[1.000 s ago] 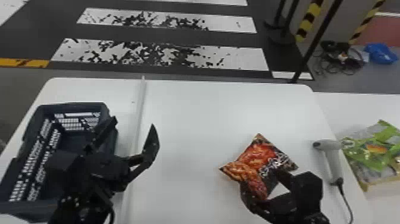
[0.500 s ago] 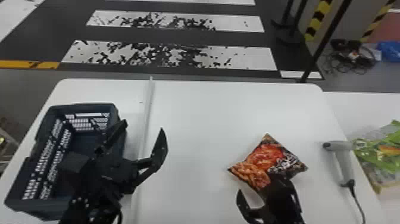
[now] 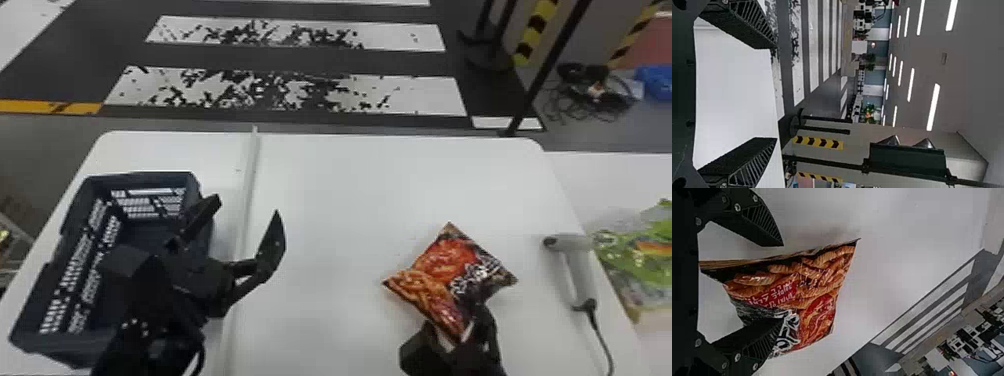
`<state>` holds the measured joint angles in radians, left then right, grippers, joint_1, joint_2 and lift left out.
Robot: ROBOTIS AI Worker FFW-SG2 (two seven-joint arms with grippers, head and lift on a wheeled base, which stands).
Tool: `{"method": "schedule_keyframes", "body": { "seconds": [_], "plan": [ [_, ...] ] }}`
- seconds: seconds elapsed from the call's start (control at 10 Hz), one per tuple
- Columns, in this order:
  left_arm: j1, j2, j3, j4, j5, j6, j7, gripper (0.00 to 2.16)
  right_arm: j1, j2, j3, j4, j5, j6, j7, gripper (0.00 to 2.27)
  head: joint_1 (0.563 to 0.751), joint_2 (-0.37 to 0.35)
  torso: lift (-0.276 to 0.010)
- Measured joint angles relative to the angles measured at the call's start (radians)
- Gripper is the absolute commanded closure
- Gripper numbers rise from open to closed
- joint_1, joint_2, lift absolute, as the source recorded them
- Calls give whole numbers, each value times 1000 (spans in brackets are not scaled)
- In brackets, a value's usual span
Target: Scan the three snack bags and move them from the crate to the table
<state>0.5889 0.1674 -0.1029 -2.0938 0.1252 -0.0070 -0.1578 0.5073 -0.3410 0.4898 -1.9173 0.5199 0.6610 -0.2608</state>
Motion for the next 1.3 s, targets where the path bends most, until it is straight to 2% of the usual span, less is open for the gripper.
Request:
{"method": "schedule_keyframes", "body": {
  "seconds": [0.1, 0.5, 0.6, 0.7, 0.8, 0.9, 1.0, 1.1, 1.2, 1.3],
  "plan": [
    [-1, 1, -3, 3, 3, 3, -6, 33, -30, -2, 24, 43, 23, 6, -50, 2243, 695, -83, -62],
    [-19, -2, -5, 22, 8, 3, -9, 33, -28, -32, 40, 61, 26, -126, -117, 2243, 695, -58, -62],
    [-24, -2, -5, 22, 12, 3, -10, 33, -4, -33, 3, 20, -6, -186, -116, 2243, 695, -52, -62],
    [-31, -2, -5, 23, 16, 5, -10, 33, 23, -30, -65, -46, -104, -263, -98, 2243, 695, -52, -62],
    [-38, -3, -8, 29, 18, 6, -9, 33, 57, -6, -178, -121, -304, -390, -13, 2243, 695, -53, -62],
    [-46, -4, -12, 37, 19, 6, -9, 33, 91, 64, -315, -175, -556, -516, 153, 2243, 695, -51, -62],
    [-54, -6, -20, 46, 19, 6, -7, 33, 118, 179, -486, -209, -892, -578, 347, 2243, 695, -80, -62],
    [-61, -6, -26, 55, 18, 6, -6, 33, 122, 247, -608, -211, -1172, -514, 426, 2243, 695, -140, -62],
    [-66, -6, -28, 63, 18, 6, -7, 33, 110, 285, -707, -167, -1415, -373, 466, 2243, 695, -158, -62],
    [-71, -6, -31, 69, 17, 6, -6, 33, 87, 301, -779, -94, -1579, -238, 486, 2243, 695, -174, -62]
  ]
}}
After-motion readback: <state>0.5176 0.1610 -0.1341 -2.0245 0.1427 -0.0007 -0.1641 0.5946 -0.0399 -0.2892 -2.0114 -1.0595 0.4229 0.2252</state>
